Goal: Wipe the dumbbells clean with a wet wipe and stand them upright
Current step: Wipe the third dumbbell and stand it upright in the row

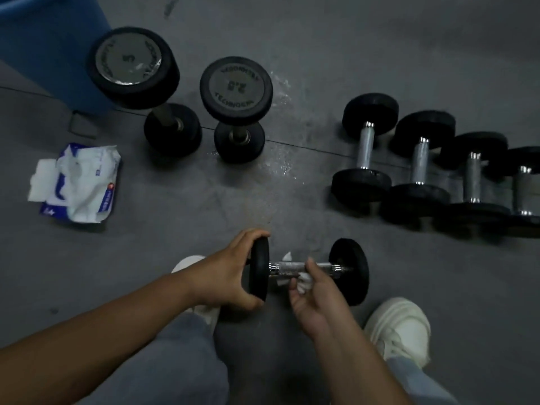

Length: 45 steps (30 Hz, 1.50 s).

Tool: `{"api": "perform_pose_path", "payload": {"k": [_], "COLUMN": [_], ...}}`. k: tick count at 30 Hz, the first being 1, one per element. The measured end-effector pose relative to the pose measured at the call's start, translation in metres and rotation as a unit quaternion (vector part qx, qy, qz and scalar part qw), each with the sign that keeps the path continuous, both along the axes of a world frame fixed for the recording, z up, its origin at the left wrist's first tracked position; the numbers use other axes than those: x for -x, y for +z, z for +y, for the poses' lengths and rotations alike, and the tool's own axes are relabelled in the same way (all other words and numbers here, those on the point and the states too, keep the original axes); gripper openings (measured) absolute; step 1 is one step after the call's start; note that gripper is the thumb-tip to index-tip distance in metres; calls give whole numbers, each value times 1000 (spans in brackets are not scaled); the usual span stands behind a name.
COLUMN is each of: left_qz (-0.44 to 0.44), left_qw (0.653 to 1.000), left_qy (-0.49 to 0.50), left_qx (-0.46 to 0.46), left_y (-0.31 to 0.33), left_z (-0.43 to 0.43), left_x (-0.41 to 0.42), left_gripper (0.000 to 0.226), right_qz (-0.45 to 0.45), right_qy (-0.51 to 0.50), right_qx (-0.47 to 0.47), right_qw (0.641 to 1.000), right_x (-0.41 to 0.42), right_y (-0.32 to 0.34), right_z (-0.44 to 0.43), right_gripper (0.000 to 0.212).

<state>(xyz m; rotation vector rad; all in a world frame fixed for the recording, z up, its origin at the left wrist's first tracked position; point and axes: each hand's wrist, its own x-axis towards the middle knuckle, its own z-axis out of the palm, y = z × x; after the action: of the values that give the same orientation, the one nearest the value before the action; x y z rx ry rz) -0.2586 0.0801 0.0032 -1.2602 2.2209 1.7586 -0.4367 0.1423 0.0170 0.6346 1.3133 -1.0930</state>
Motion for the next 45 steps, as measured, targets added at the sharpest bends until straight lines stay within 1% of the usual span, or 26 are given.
{"api": "perform_pose_path", "payload": {"k": [4, 6, 7, 9, 10, 13, 15, 16, 17, 19, 21, 22, 23, 24, 25, 28, 32, 33, 35, 36, 38, 40, 41, 42, 44, 45], "left_qz": [-30, -44, -45, -36, -32, -25, -27, -28, -30, -31, -31, -33, -35, -38, -41, -47, -67, -73, -90, -104, -142, -173, -182, -190, -203, -203], "left_qw": [999, 998, 998, 998, 999, 1000, 1000, 1000, 999, 999, 999, 999, 999, 999, 998, 995, 993, 993, 994, 994, 990, 982, 979, 976, 971, 971], "left_qy": [-16, -30, -35, -34, -30, -13, -8, -9, -10, -9, -8, -7, -5, -6, -6, -6, -14, -9, -2, -3, -21, -49, -62, -72, -81, -79], "left_qx": [13, 22, 26, 28, 26, 8, 5, 3, 0, -8, -17, -23, -29, -36, -45, -84, -96, -93, -63, -43, 0, 48, 69, 84, 96, 95], "left_y": [-13, -20, -24, -28, -30, -32, -33, -33, -34, -35, -35, -36, -36, -35, -34, -31, -24, -22, -15, -11, -1, 10, 14, 18, 23, 23], "left_z": [4, 3, 4, 7, 9, 10, 9, 9, 9, 7, 6, 5, 4, 0, -5, -22, -27, -25, -26, -27, -29, -27, -26, -25, -25, -25], "left_x": [-4, -8, -10, -13, -13, -14, -16, -16, -16, -15, -15, -15, -15, -14, -12, -9, -8, -8, -8, -7, -3, 4, 7, 9, 12, 12], "left_gripper": [115, 115, 116, 117, 117, 118, 118, 118, 118, 117, 116, 116, 115, 115, 116, 120, 125, 126, 129, 129, 127, 113, 104, 98, 98, 99], "right_qz": [-28, -12, 6, 63, 98, 229, 301, 347, 404, 470, 516, 539, 563, 577, 579, 549, 535, 522, 485, 478, 481, 472, 464, 475, 534, 553], "right_qy": [15, 66, 120, 251, 298, 354, 399, 452, 521, 669, 765, 780, 774, 768, 765, 765, 756, 742, 698, 675, 652, 637, 639, 653, 696, 705], "right_qx": [-13, -40, -56, -71, -50, 74, 129, 154, 181, 217, 164, 142, 139, 140, 139, 136, 181, 191, 194, 201, 210, 223, 223, 212, 176, 162], "right_qw": [999, 997, 991, 963, 948, 904, 857, 807, 730, 533, 348, 284, 252, 240, 246, 307, 331, 375, 490, 525, 547, 566, 572, 551, 447, 413], "right_x": [1, 4, 4, 4, 4, 5, 0, -5, -9, -16, -16, -15, -14, -14, -14, -22, -19, -14, -5, -1, 1, 1, -1, -4, -16, -23], "right_y": [-17, -23, -24, -19, -15, 3, 4, 2, -3, -18, -25, -24, -24, -26, -29, -33, -27, -23, -14, -11, -12, -17, -19, -22, -26, -27], "right_z": [6, 11, 16, 28, 31, 17, 3, -2, -4, 0, 0, -1, -5, -9, -13, -7, 6, -2, -20, -26, -29, -25, -21, -15, 4, 13], "right_gripper": [8, 10, 10, 6, 8, 17, 18, 16, 17, 38, 49, 52, 52, 50, 48, 55, 57, 54, 48, 46, 43, 34, 32, 35, 49, 55]}}
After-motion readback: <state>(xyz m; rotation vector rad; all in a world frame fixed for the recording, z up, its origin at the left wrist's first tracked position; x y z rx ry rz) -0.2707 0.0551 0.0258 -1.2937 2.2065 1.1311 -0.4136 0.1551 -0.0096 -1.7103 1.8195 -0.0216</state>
